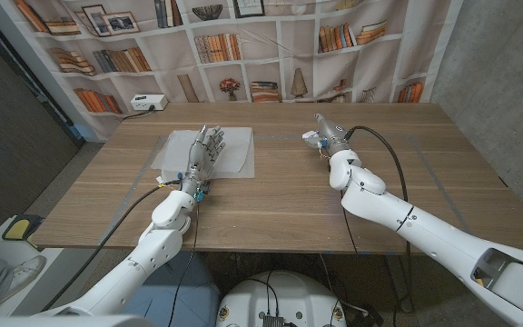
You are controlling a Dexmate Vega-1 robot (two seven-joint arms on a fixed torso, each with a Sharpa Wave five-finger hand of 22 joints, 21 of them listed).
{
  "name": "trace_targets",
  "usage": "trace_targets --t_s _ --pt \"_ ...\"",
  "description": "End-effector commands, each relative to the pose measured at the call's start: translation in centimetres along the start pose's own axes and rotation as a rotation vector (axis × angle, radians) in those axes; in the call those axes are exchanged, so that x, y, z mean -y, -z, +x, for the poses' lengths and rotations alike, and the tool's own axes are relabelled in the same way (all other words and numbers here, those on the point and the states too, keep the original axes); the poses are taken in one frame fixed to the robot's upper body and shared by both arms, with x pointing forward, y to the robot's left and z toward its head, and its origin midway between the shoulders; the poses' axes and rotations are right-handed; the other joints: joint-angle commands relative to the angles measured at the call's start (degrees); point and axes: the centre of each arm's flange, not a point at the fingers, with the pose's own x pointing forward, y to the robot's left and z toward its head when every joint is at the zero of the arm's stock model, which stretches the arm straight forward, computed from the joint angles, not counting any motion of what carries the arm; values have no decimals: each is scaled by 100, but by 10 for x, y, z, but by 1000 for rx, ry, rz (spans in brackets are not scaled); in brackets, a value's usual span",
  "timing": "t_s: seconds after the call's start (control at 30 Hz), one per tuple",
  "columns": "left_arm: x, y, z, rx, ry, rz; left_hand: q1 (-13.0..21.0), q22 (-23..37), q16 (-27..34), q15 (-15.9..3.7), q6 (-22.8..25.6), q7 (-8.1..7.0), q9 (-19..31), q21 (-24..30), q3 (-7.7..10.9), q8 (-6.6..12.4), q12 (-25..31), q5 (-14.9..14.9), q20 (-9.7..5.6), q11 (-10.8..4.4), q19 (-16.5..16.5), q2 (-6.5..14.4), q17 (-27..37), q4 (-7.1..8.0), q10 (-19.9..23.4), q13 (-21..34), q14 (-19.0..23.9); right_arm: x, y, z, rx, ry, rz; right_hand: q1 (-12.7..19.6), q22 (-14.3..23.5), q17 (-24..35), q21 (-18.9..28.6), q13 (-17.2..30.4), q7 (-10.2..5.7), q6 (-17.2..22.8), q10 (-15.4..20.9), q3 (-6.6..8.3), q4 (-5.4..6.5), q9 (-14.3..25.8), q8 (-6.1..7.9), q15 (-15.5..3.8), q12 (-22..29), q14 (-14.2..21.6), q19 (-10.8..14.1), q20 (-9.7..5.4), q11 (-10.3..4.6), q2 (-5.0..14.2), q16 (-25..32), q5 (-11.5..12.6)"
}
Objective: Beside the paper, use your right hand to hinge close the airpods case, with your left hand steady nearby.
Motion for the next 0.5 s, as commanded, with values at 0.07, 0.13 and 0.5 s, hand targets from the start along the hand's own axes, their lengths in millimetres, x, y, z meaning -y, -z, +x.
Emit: trace_targets --t_s 0.07,0.13,0.5 --pt "7 -2 5 -1 21 3 -36 27 22 10 9 39 11 19 -6 38 26 36 3 -14 -24 30 10 -4 61 27 3 15 -9 -10 60 -12 146 117 22 23 0 52 -3 84 718 -17 6 14 -5 -276 257 77 47 28 -642 55 10 43" --pt "9 -1 6 -1 26 0 -35 27 26 -18 26 17 10 18 -7 43 54 36 7 -38 -25 33 10 -7 135 26 16 17 -9 -11 66 -8 161 122 22 26 -4 51 2 99 740 -20 11 14 -5 -280 269 89 45 31 -648 60 13 45" --pt "19 2 8 -1 61 -9 -30 27 26 -25 200 79 12 21 -12 98 91 35 -8 -16 -14 41 8 -19 271 21 37 27 -30 -19 137 -3 156 128 23 37 -14 58 0 143 737 -45 33 14 -14 -249 286 106 49 43 -653 66 8 48"
